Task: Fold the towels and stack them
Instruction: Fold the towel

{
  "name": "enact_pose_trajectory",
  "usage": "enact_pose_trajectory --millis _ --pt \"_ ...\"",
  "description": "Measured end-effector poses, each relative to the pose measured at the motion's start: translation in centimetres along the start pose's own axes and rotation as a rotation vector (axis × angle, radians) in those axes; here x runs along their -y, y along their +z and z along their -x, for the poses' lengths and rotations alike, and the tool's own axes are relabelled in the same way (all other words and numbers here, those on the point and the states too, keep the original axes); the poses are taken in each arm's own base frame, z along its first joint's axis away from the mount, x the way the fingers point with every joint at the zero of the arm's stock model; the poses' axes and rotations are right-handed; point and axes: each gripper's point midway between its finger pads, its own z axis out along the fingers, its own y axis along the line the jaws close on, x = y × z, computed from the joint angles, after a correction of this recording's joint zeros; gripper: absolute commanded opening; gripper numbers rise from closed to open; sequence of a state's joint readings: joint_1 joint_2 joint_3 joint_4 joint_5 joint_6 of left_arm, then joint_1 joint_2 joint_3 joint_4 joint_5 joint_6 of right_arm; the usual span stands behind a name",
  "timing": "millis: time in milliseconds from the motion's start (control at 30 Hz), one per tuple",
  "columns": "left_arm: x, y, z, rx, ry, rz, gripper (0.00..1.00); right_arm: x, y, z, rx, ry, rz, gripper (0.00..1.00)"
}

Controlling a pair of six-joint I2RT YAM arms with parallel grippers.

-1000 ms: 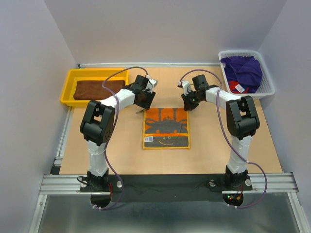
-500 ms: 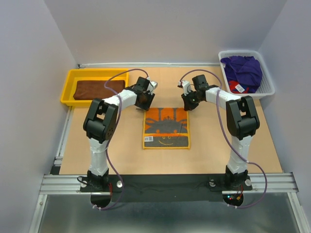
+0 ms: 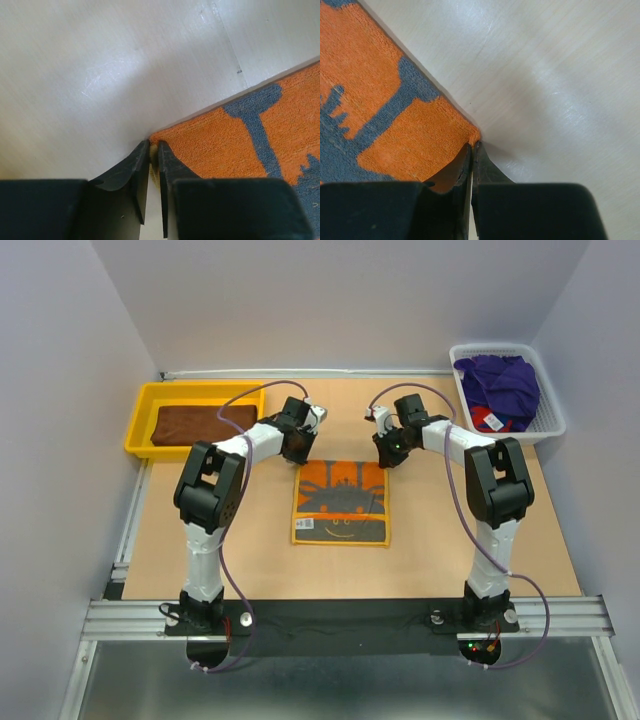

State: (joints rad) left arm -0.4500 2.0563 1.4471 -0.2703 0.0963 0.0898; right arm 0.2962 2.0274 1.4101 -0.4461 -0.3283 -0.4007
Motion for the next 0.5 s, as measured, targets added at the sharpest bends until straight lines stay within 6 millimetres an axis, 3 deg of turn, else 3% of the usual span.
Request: enact_pose_trajectory --millis 67,200,500 --pt "0.04 0.04 0.09 0.001 0.000 -0.004 0.05 0.05 -0.03 0.00 -0.001 0.000 -0.003 0.00" --pt "0.06 0.03 0.16 0.001 0.003 -0.008 0.00 0.17 -0.15 0.00 -0.002 -0.001 -0.011 0.01" --pt "-0.40 -0.87 0.67 0.020 0.011 0.018 0.00 0.27 -0.73 0.13 -0.016 -0.012 -0.050 0.00"
